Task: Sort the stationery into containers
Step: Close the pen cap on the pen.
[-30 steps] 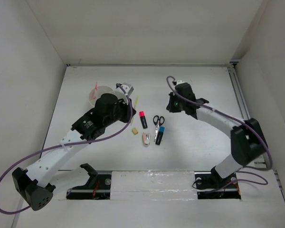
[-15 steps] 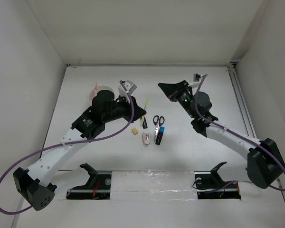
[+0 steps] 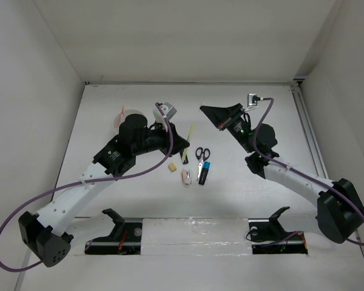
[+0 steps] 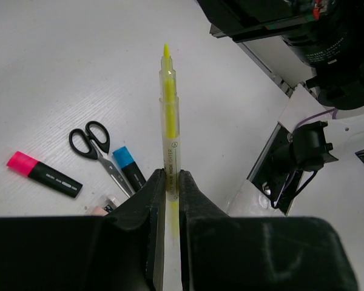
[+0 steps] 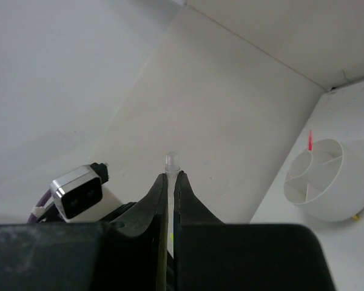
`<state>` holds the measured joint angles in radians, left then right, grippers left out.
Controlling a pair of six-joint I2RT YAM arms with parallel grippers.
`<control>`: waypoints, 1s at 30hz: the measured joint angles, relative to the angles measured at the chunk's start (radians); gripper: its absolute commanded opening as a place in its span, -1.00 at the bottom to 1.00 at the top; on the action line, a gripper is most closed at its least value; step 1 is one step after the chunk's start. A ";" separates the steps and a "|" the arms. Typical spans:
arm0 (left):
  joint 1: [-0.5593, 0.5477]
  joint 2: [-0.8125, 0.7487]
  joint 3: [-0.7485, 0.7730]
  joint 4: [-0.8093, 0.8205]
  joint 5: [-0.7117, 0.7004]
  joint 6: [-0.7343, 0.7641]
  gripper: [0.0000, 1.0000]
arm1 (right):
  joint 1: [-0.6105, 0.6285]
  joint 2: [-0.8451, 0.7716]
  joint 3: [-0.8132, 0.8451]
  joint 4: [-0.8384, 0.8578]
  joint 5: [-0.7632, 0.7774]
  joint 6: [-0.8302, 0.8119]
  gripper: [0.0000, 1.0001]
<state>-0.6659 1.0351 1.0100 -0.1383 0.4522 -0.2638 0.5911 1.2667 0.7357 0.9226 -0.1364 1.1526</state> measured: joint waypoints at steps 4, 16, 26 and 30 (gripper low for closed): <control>0.000 0.000 0.000 0.000 0.000 0.000 -1.00 | 0.011 -0.004 0.000 0.028 -0.024 0.000 -1.00; 0.000 0.000 0.000 0.001 0.000 0.000 -1.00 | 0.065 -0.004 -0.001 0.035 -0.056 -0.053 -1.00; 0.000 0.000 0.000 0.006 0.007 0.000 -1.00 | 0.067 -0.004 -0.039 0.063 -0.054 -0.100 -1.00; 0.000 0.000 0.000 0.007 0.014 -0.001 -1.00 | 0.067 -0.004 -0.040 0.084 -0.053 -0.126 -1.00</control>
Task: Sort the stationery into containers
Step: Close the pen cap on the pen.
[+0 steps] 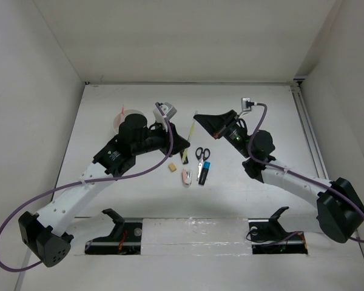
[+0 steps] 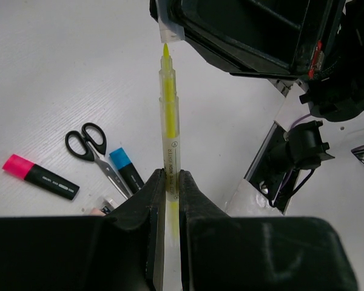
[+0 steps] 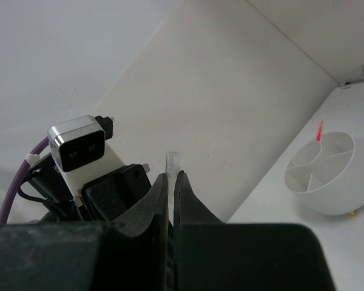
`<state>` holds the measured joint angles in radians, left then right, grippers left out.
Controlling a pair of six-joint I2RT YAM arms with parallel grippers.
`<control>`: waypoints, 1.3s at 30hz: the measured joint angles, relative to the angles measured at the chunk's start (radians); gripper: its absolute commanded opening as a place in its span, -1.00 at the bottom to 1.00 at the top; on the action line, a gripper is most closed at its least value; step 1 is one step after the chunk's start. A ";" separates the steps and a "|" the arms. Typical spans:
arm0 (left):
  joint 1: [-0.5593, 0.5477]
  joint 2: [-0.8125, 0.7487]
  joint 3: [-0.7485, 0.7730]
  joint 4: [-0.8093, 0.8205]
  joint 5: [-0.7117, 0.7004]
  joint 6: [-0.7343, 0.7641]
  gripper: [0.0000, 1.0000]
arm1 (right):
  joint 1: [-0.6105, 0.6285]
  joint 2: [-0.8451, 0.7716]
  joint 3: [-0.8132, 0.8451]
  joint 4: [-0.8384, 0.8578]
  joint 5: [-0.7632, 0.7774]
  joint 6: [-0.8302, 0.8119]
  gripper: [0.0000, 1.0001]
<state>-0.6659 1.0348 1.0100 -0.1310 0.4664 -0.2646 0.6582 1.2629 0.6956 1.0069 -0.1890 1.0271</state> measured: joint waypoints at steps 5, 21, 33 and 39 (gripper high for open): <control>0.000 0.000 0.000 0.000 0.010 0.001 -1.00 | 0.000 0.003 -0.005 0.031 -0.001 -0.012 -1.00; 0.000 0.000 0.000 0.000 0.023 0.001 -1.00 | -0.004 0.019 -0.010 0.073 -0.003 -0.031 -1.00; 0.000 0.000 0.000 0.000 0.021 0.002 -1.00 | -0.004 0.021 -0.024 0.077 -0.002 -0.045 -1.00; 0.000 0.000 0.000 0.000 0.014 0.002 -1.00 | -0.004 0.021 -0.024 0.077 -0.004 -0.045 -1.00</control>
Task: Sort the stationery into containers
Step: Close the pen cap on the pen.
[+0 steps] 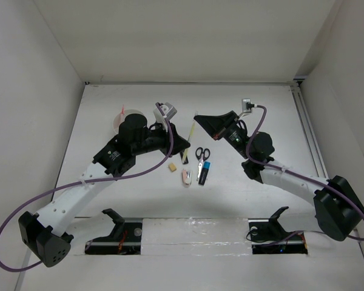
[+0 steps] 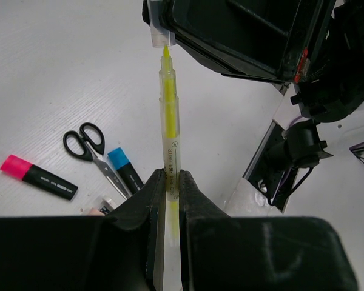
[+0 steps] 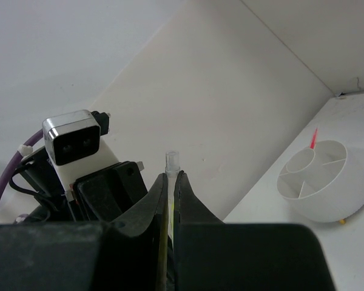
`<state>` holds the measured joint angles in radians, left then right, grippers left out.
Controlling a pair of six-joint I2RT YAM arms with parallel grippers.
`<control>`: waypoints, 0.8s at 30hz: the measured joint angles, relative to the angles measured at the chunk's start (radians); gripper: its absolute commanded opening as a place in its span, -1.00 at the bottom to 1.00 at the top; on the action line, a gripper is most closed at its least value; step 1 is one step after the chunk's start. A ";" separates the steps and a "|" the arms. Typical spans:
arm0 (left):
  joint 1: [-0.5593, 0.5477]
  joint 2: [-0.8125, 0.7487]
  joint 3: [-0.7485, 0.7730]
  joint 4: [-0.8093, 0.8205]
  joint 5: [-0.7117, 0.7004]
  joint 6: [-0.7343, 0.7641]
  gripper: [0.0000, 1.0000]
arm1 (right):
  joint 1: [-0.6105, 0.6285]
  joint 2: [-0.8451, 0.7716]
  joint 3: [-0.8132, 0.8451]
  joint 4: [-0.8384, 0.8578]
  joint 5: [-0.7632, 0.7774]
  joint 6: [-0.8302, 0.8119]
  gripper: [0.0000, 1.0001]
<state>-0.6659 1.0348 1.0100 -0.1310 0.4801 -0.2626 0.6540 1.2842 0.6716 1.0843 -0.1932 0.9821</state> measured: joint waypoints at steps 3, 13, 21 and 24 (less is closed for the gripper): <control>0.000 0.000 0.000 0.000 -0.003 0.000 -1.00 | 0.000 0.000 0.000 0.000 -0.002 -0.005 -1.00; 0.000 0.000 0.000 0.000 -0.022 0.000 -1.00 | 0.000 0.000 -0.001 0.000 -0.021 -0.019 -1.00; 0.069 -0.018 -0.010 0.006 0.039 -0.012 -1.00 | 0.002 0.012 -0.001 0.002 -0.018 -0.052 -1.00; 0.102 -0.026 -0.013 0.001 0.078 -0.021 -1.00 | 0.001 0.037 -0.001 0.016 -0.012 -0.051 -1.00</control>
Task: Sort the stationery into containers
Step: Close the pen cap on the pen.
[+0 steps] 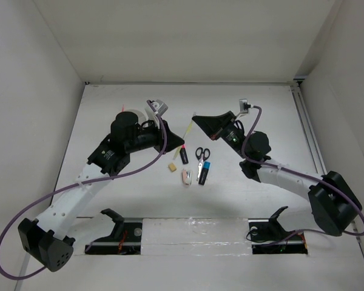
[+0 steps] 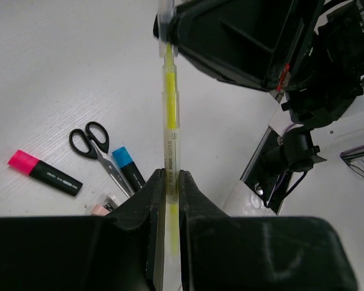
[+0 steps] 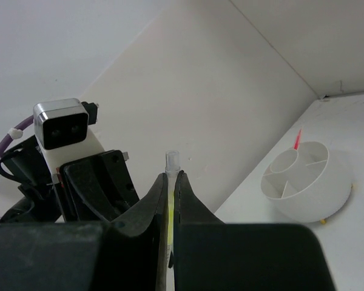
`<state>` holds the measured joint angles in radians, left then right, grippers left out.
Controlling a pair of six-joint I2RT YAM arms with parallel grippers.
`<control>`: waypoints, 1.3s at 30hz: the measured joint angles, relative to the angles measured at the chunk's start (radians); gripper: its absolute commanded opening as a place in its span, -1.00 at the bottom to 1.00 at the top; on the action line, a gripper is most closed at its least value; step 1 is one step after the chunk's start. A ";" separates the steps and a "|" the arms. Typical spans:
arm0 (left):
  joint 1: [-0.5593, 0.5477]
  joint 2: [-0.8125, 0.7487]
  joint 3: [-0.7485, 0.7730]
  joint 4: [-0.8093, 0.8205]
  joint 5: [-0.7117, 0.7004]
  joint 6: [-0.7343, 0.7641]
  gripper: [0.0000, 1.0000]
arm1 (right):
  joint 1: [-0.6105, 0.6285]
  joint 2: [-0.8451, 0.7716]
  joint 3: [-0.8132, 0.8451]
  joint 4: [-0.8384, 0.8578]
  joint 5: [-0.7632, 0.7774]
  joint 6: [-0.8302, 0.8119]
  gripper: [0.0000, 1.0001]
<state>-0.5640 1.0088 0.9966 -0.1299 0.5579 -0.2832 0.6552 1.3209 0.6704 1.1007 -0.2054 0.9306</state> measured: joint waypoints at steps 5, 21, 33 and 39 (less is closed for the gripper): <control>0.010 0.000 -0.003 0.008 0.016 -0.004 -1.00 | 0.008 0.043 0.000 0.041 -0.017 0.013 -1.00; 0.016 0.003 -0.007 0.011 0.023 -0.007 -1.00 | 0.010 0.127 0.002 0.178 -0.039 0.121 -1.00; 0.016 -0.002 -0.008 0.027 0.035 -0.013 -1.00 | 0.026 0.127 0.003 0.182 -0.041 0.137 -1.00; 0.016 -0.039 -0.023 0.035 0.023 -0.022 -1.00 | 0.040 0.126 0.027 0.166 -0.051 0.131 -1.00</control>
<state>-0.5480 0.9703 0.9741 -0.0948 0.5808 -0.3050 0.6949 1.4471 0.6975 1.2671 -0.2565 1.0618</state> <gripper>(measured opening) 0.040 0.044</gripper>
